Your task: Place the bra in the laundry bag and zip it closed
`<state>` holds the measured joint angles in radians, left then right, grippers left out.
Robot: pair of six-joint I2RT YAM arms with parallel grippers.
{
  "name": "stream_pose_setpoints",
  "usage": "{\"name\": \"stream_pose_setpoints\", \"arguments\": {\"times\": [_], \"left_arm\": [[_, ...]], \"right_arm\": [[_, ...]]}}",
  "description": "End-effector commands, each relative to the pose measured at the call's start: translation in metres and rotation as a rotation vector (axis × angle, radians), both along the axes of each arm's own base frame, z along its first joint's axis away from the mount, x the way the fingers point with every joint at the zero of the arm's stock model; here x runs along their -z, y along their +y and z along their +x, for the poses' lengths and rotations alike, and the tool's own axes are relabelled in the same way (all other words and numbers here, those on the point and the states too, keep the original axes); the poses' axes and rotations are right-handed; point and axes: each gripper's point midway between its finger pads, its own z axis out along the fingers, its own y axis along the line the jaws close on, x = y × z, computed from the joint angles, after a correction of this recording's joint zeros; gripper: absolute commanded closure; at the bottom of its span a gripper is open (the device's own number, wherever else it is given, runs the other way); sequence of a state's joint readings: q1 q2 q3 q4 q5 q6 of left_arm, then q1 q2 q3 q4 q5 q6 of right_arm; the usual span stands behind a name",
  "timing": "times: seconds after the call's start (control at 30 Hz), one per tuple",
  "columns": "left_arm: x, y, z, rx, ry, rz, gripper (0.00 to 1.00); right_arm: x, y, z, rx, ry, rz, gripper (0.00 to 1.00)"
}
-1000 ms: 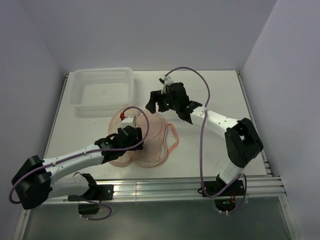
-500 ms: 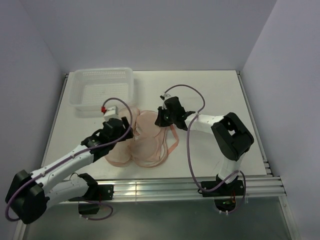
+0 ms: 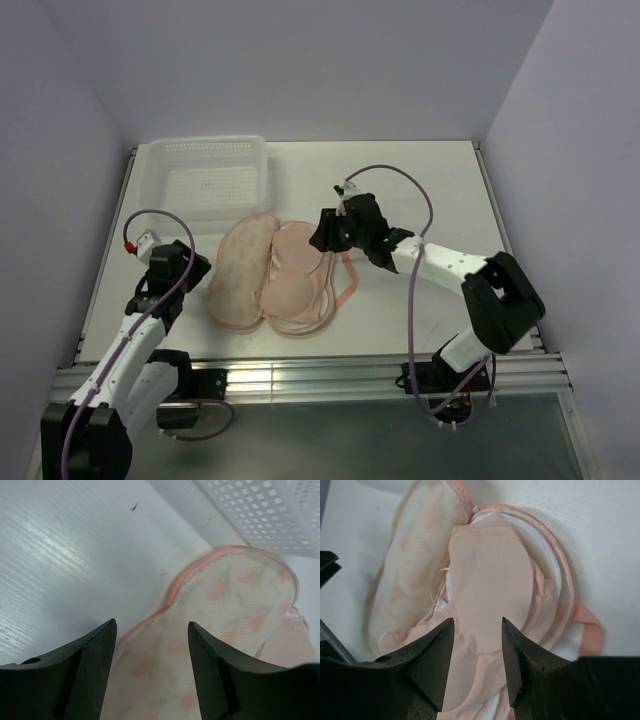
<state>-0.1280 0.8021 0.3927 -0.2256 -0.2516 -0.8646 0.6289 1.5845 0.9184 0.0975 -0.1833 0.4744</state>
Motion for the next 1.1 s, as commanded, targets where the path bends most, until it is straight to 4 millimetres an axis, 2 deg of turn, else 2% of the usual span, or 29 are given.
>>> {"name": "stream_pose_setpoints", "arguments": {"times": [0.0, 0.03, 0.07, 0.1, 0.13, 0.17, 0.2, 0.5, 0.67, 0.77, 0.8, 0.87, 0.97, 1.07], "left_arm": [[0.000, -0.001, 0.007, -0.005, -0.009, -0.053, 0.34], [0.000, -0.001, 0.010, -0.007, -0.008, -0.058, 0.34], [0.001, 0.003, 0.011, -0.011, 0.001, -0.053, 0.34], [0.003, 0.003, 0.016, -0.003, 0.004, -0.052, 0.34], [0.005, -0.001, 0.018, 0.030, 0.005, -0.061, 0.34], [0.012, -0.001, 0.020, 0.032, 0.023, -0.063, 0.35], [0.013, -0.001, 0.022, 0.038, 0.024, -0.064, 0.36], [0.024, -0.006, 0.028, 0.111, 0.010, -0.035, 0.51], [0.040, -0.011, 0.014, 0.126, 0.059, -0.041, 0.50], [0.040, -0.016, 0.013, 0.144, 0.061, -0.030, 0.42], [0.046, -0.016, 0.008, 0.142, 0.100, -0.023, 0.37], [0.054, -0.018, 0.005, 0.147, 0.157, -0.005, 0.37], [0.056, -0.028, 0.009, 0.190, 0.168, -0.005, 0.37], [0.061, -0.025, 0.008, 0.164, 0.204, 0.003, 0.42]], "right_arm": [[-0.009, -0.017, -0.014, 0.046, -0.031, 0.005, 0.50], [-0.021, -0.020, -0.016, 0.059, -0.061, 0.034, 0.50], [-0.011, -0.027, -0.025, 0.077, -0.040, 0.031, 0.52], [-0.027, -0.028, -0.027, 0.080, -0.082, 0.079, 0.55], [-0.029, -0.030, -0.031, 0.081, -0.089, 0.095, 0.57], [-0.021, -0.034, -0.038, 0.083, -0.073, 0.098, 0.62], [-0.027, -0.034, -0.041, 0.076, -0.090, 0.117, 0.64], [-0.020, -0.018, -0.063, -0.026, -0.052, 0.223, 0.66], [-0.022, -0.017, -0.065, -0.034, -0.056, 0.222, 0.65], [-0.022, -0.019, -0.064, -0.025, -0.061, 0.216, 0.64], [-0.023, -0.019, -0.064, -0.024, -0.066, 0.215, 0.64], [-0.023, -0.021, -0.064, -0.022, -0.070, 0.208, 0.64], [-0.025, -0.024, -0.061, -0.003, -0.083, 0.199, 0.64], [-0.023, -0.028, -0.059, 0.017, -0.088, 0.183, 0.64]]}}
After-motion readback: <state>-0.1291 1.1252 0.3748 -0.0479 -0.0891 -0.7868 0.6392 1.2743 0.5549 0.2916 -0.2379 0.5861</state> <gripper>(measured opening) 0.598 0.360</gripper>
